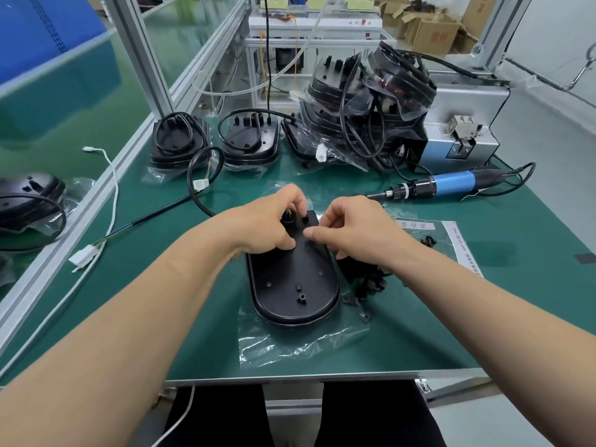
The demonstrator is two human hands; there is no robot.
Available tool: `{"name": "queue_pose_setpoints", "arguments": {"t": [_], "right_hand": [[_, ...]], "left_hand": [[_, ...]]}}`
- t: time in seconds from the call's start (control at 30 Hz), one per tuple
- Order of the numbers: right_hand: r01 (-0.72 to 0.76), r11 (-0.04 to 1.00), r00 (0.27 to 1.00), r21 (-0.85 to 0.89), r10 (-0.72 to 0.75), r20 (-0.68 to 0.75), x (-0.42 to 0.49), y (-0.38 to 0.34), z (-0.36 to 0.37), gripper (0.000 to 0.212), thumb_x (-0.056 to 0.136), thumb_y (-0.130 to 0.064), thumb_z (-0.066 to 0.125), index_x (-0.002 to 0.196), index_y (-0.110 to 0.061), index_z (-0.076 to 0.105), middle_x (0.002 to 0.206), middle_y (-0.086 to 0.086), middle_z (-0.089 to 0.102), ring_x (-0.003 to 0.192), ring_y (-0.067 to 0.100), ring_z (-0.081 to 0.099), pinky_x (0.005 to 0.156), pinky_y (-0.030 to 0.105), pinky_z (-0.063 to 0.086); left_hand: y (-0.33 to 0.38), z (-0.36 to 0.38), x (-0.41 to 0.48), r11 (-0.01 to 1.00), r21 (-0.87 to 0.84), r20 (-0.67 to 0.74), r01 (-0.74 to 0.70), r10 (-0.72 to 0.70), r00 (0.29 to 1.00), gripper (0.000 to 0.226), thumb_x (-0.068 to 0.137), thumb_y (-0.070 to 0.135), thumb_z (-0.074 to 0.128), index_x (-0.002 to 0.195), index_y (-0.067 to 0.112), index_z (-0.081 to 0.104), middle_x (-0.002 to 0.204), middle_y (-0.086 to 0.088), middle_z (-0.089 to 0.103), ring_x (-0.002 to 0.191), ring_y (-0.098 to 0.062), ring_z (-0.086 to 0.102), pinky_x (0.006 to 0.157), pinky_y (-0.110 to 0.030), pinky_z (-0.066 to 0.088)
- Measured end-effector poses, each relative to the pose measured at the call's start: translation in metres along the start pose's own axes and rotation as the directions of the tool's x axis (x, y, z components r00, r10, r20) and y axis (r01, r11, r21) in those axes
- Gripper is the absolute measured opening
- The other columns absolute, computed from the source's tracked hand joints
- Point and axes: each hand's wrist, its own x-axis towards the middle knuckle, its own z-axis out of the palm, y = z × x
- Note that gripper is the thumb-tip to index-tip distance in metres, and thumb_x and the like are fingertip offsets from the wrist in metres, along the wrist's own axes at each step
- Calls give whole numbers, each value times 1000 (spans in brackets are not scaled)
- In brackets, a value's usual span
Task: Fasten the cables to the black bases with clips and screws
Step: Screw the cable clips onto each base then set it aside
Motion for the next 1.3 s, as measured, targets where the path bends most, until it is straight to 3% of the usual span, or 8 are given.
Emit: {"name": "queue_pose_setpoints", "arguments": {"t": [0.43, 0.63, 0.8, 0.93, 1.07, 1.17, 1.23, 1.3], "right_hand": [[-159, 961, 977, 225, 120, 178, 15, 12, 12, 39, 75, -38, 84, 74, -17, 52, 51, -4, 54, 56, 22, 49, 49, 29, 37], [-104, 977, 973, 184, 62, 221, 13, 14, 10, 38, 82, -41, 79, 82, -16, 49, 54, -2, 60, 47, 20, 51, 45, 29, 39], [-47, 995, 987, 90, 33, 156, 10, 15, 15, 38, 85, -45, 74, 82, -18, 49, 51, -3, 60, 36, 15, 48, 38, 19, 35], [-81, 982, 996, 171, 72, 55, 16, 19, 6, 36, 98, -45, 54, 85, -12, 52, 63, 1, 67, 47, 24, 64, 43, 21, 40], [10, 998, 995, -59, -16, -96, 32, 21, -13, 10, 97, -15, 50, 99, -16, 60, 94, 4, 70, 87, 23, 68, 75, 31, 51], [39, 984, 999, -174, -42, -10, 42, 12, -18, 20, 98, -27, 56, 112, -15, 64, 109, 1, 68, 104, 22, 61, 88, 30, 45], [4, 989, 992, -146, 14, 122, 45, 7, -12, 39, 93, -50, 61, 114, -17, 62, 108, 0, 68, 103, 21, 63, 92, 34, 50], [-42, 996, 971, -84, 61, 230, 44, 1, -3, 70, 79, -71, 65, 124, -19, 56, 113, -2, 62, 101, 19, 61, 94, 38, 52]], "left_hand": [[-8, -4, 8, 1000, -7, 49, -7, 7, 999, 66, 80, 4, 72, 129, 31, 39, 131, 7, 49, 89, 1, 44, 73, -21, 35], [-11, -6, 14, 1000, -4, 49, 31, -31, 998, 72, 77, 8, 77, 133, 33, 39, 137, 7, 45, 120, -16, 44, 98, -33, 37], [-26, -23, 6, 992, 84, -21, 91, -89, 996, 90, 69, 36, 85, 142, 34, 33, 147, 6, 35, 130, -13, 37, 99, -27, 31], [-43, -47, -11, 994, -44, -155, 99, -105, 982, 63, 66, 68, 68, 118, 32, 62, 116, 14, 65, 108, -6, 60, 99, -30, 44], [-55, -50, -23, 989, 31, -535, -142, 137, 834, 8, 91, 27, 65, 90, 23, 72, 87, 7, 73, 84, -12, 66, 83, -29, 49], [-63, -40, -31, 929, 336, -781, -154, 366, 506, 13, 88, 23, 65, 99, 18, 66, 94, 6, 66, 86, -16, 60, 83, -23, 45], [-78, -39, -29, 977, 209, -910, -37, 208, 358, 42, 80, 40, 69, 115, 21, 55, 109, 5, 54, 101, -15, 52, 92, -24, 39], [-90, -42, -21, 964, -262, -832, 39, -246, 497, 79, 68, 58, 74, 132, 27, 41, 129, 2, 45, 118, -16, 47, 102, -31, 37]]}}
